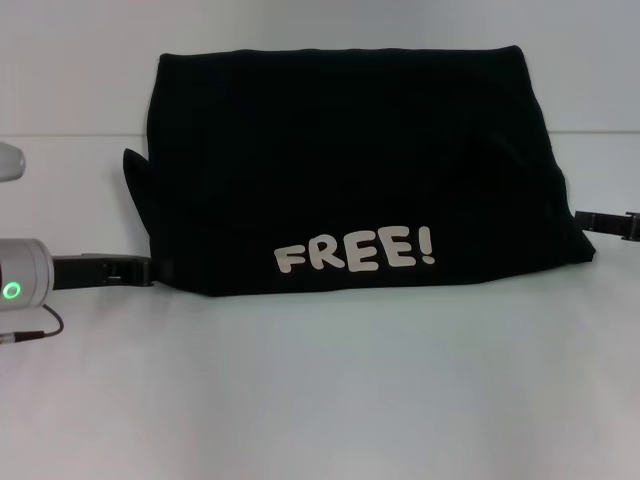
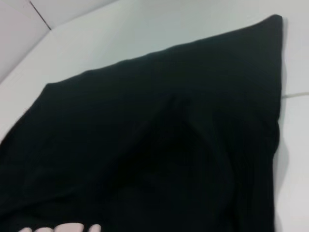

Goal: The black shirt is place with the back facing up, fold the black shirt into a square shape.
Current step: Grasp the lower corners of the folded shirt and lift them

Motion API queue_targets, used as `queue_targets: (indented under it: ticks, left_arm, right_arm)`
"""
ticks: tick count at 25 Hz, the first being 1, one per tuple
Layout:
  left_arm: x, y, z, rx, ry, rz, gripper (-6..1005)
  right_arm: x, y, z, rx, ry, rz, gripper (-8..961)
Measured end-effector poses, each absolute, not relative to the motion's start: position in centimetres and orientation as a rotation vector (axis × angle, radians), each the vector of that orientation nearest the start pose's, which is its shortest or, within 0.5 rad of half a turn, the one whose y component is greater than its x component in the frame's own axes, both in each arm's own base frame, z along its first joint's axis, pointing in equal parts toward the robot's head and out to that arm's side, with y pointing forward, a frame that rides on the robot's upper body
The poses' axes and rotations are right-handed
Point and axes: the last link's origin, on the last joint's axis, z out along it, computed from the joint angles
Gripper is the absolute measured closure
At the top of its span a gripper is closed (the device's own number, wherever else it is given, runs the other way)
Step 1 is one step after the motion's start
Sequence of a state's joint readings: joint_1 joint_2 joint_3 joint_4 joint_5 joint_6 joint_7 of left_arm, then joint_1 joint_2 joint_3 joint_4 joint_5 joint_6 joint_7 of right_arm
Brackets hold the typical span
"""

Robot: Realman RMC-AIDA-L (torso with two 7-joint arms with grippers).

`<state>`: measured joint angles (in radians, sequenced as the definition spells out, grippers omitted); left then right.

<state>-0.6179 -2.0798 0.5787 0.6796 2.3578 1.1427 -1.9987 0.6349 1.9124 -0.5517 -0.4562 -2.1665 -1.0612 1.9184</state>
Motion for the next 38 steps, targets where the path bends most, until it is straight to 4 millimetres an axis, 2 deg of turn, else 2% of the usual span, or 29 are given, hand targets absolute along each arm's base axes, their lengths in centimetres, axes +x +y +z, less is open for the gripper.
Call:
queue_targets:
  ticks: [5, 13, 19, 25, 30, 35, 38]
  left_arm:
    - [-30.8, 38.2, 1.1, -2.231, -1.327, -0.317, 1001]
    - [-30.6, 38.5, 1.3, -2.232, -1.310, -0.314, 1001]
    - [-30.7, 38.6, 1.4, -2.228, -1.306, -0.313, 1000]
    - [-30.7, 38.5, 1.3, -2.227, -1.310, -0.312, 1000]
    - [-30.8, 38.5, 1.3, -2.226, -1.313, -0.313, 1001]
    - [-30.8, 38.0, 1.9, -2.238, -1.329, -0.333, 1001]
    - [-30.9, 37.2, 2.7, -2.264, -1.334, -0.352, 1000]
  right_arm:
    - [33.4, 40.2, 3.9, -2.055, 1.348, 0.387, 373]
    - [32.6, 40.7, 1.6, -2.064, 1.327, 0.331, 395]
    - [32.7, 40.5, 1.8, -2.069, 1.335, 0.347, 541]
    - [33.0, 40.3, 2.2, -2.060, 1.337, 0.346, 787]
    - [33.3, 40.1, 2.3, -2.057, 1.339, 0.345, 888]
    - [33.9, 38.9, 2.9, -2.091, 1.338, 0.359, 888]
    - [34.0, 37.4, 3.4, -2.140, 1.338, 0.396, 888]
